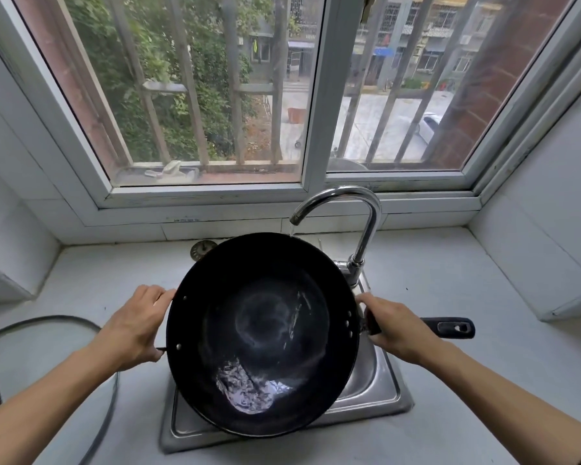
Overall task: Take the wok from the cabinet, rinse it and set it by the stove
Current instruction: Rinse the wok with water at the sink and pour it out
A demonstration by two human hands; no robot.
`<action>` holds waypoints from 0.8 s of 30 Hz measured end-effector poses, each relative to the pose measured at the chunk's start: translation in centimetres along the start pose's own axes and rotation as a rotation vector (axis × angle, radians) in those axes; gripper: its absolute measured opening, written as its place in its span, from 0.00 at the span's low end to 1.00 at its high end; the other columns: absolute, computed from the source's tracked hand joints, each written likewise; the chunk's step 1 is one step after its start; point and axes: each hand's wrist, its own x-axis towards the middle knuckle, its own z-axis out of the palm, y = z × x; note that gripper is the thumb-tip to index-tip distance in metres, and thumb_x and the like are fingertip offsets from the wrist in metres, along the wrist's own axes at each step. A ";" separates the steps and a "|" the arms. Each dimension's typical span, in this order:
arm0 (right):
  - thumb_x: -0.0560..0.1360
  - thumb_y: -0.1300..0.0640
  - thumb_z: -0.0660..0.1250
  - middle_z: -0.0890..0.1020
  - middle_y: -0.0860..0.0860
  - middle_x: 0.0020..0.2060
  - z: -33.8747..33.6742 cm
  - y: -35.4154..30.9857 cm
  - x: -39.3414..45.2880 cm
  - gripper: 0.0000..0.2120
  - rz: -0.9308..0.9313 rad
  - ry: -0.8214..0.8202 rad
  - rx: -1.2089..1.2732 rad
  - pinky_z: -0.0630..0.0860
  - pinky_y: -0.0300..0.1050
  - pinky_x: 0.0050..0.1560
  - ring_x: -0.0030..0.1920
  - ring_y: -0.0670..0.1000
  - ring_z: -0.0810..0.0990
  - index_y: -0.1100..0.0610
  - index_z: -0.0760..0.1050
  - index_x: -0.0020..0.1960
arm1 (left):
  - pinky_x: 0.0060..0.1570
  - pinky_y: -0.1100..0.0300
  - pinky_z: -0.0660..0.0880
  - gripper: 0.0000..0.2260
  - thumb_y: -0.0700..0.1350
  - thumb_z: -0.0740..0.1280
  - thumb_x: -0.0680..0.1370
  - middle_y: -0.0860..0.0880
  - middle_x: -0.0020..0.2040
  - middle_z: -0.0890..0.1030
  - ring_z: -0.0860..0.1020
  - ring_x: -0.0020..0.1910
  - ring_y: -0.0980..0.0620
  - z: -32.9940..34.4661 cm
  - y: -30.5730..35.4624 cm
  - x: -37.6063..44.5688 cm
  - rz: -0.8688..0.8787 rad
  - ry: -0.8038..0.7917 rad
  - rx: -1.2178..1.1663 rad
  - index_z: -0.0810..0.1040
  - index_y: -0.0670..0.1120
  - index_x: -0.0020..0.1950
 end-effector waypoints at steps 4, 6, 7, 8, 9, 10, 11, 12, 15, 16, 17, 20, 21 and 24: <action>0.69 0.60 0.68 0.79 0.49 0.39 -0.4 -0.1 1.4 0.26 0.030 -0.069 -0.015 0.74 0.50 0.42 0.40 0.56 0.76 0.47 0.61 0.61 | 0.34 0.57 0.76 0.49 0.48 0.80 0.44 0.48 0.51 0.72 0.68 0.48 0.47 -0.2 -0.3 0.7 -0.025 0.060 0.035 0.69 0.44 0.64; 0.69 0.58 0.69 0.78 0.48 0.40 -0.9 0.0 1.8 0.26 0.055 -0.103 0.020 0.75 0.50 0.42 0.41 0.54 0.75 0.45 0.60 0.60 | 0.35 0.55 0.77 0.48 0.47 0.80 0.44 0.47 0.51 0.72 0.68 0.49 0.45 -0.3 -0.2 1.3 -0.037 0.071 0.038 0.70 0.43 0.63; 0.68 0.57 0.71 0.77 0.46 0.39 -1.1 0.0 2.0 0.26 0.066 -0.122 0.054 0.75 0.49 0.42 0.41 0.53 0.75 0.45 0.59 0.59 | 0.35 0.54 0.78 0.47 0.47 0.80 0.44 0.47 0.51 0.72 0.69 0.49 0.45 -0.3 -0.1 1.7 -0.046 0.082 0.035 0.71 0.43 0.62; 0.68 0.54 0.73 0.76 0.45 0.38 -1.4 0.0 2.2 0.27 0.073 -0.140 0.086 0.75 0.48 0.41 0.40 0.52 0.75 0.45 0.60 0.58 | 0.35 0.53 0.78 0.46 0.46 0.81 0.44 0.47 0.51 0.72 0.69 0.49 0.45 -0.3 0.0 2.0 -0.055 0.097 0.029 0.71 0.43 0.61; 0.67 0.50 0.75 0.75 0.45 0.36 -1.4 0.0 2.4 0.28 0.083 -0.149 0.110 0.75 0.48 0.40 0.39 0.51 0.75 0.46 0.60 0.57 | 0.34 0.53 0.78 0.46 0.46 0.81 0.44 0.47 0.51 0.72 0.69 0.49 0.44 -0.3 0.1 2.3 -0.059 0.118 0.024 0.72 0.43 0.60; 0.66 0.47 0.77 0.75 0.45 0.35 -1.4 -0.1 2.5 0.28 0.099 -0.145 0.119 0.75 0.48 0.39 0.38 0.50 0.75 0.47 0.60 0.55 | 0.35 0.52 0.77 0.45 0.45 0.81 0.44 0.47 0.50 0.72 0.69 0.49 0.44 -0.3 0.2 2.6 -0.058 0.138 0.018 0.72 0.43 0.60; 0.65 0.46 0.77 0.75 0.45 0.35 -1.3 0.0 2.7 0.29 0.119 -0.132 0.119 0.74 0.48 0.39 0.37 0.50 0.75 0.47 0.60 0.53 | 0.36 0.52 0.77 0.45 0.44 0.82 0.43 0.47 0.50 0.71 0.69 0.49 0.44 -0.3 0.4 2.9 -0.055 0.153 0.010 0.72 0.43 0.59; 0.64 0.45 0.78 0.76 0.46 0.35 -1.0 0.1 2.9 0.29 0.134 -0.118 0.118 0.75 0.49 0.39 0.37 0.51 0.75 0.48 0.60 0.52 | 0.38 0.51 0.77 0.44 0.43 0.82 0.43 0.46 0.50 0.71 0.68 0.48 0.43 -0.2 0.5 3.2 -0.053 0.165 0.000 0.72 0.42 0.58; 0.65 0.47 0.77 0.76 0.45 0.37 -0.2 0.3 3.3 0.28 0.141 -0.097 0.112 0.76 0.50 0.41 0.39 0.51 0.76 0.48 0.61 0.52 | 0.43 0.52 0.75 0.43 0.45 0.84 0.45 0.45 0.48 0.71 0.66 0.47 0.45 0.6 0.4 3.8 -0.053 0.170 -0.063 0.73 0.42 0.57; 0.65 0.48 0.77 0.75 0.44 0.37 -0.1 0.4 3.4 0.28 0.136 -0.092 0.104 0.75 0.50 0.42 0.40 0.51 0.76 0.49 0.61 0.53 | 0.45 0.53 0.74 0.41 0.47 0.84 0.48 0.45 0.48 0.71 0.65 0.47 0.46 1.0 0.4 4.0 -0.054 0.167 -0.094 0.73 0.42 0.57; 0.65 0.48 0.77 0.75 0.43 0.38 0.0 0.4 3.6 0.27 0.132 -0.086 0.087 0.75 0.51 0.42 0.41 0.52 0.76 0.49 0.62 0.53 | 0.47 0.53 0.73 0.37 0.49 0.84 0.53 0.46 0.48 0.70 0.65 0.48 0.47 1.4 0.3 4.1 -0.062 0.171 -0.129 0.73 0.43 0.57; 0.66 0.49 0.75 0.75 0.44 0.42 0.4 0.6 3.8 0.24 0.117 -0.045 0.033 0.75 0.51 0.44 0.43 0.53 0.75 0.50 0.63 0.53 | 0.49 0.52 0.71 0.19 0.43 0.78 0.68 0.47 0.46 0.71 0.66 0.47 0.48 2.8 0.3 4.4 -0.140 0.219 -0.233 0.75 0.43 0.54; 0.66 0.48 0.75 0.75 0.45 0.43 0.6 0.7 3.9 0.24 0.112 -0.032 0.022 0.74 0.51 0.44 0.44 0.52 0.75 0.50 0.64 0.52 | 0.47 0.52 0.71 0.15 0.41 0.76 0.70 0.48 0.45 0.70 0.66 0.46 0.49 3.1 0.3 4.5 -0.164 0.233 -0.245 0.74 0.43 0.51; 0.66 0.46 0.74 0.76 0.46 0.47 1.3 1.3 3.9 0.24 0.106 -0.019 -0.001 0.75 0.51 0.44 0.45 0.52 0.76 0.48 0.63 0.52 | 0.43 0.51 0.71 0.14 0.41 0.75 0.71 0.50 0.41 0.69 0.66 0.43 0.48 3.4 0.7 4.8 -0.213 0.201 -0.262 0.70 0.47 0.44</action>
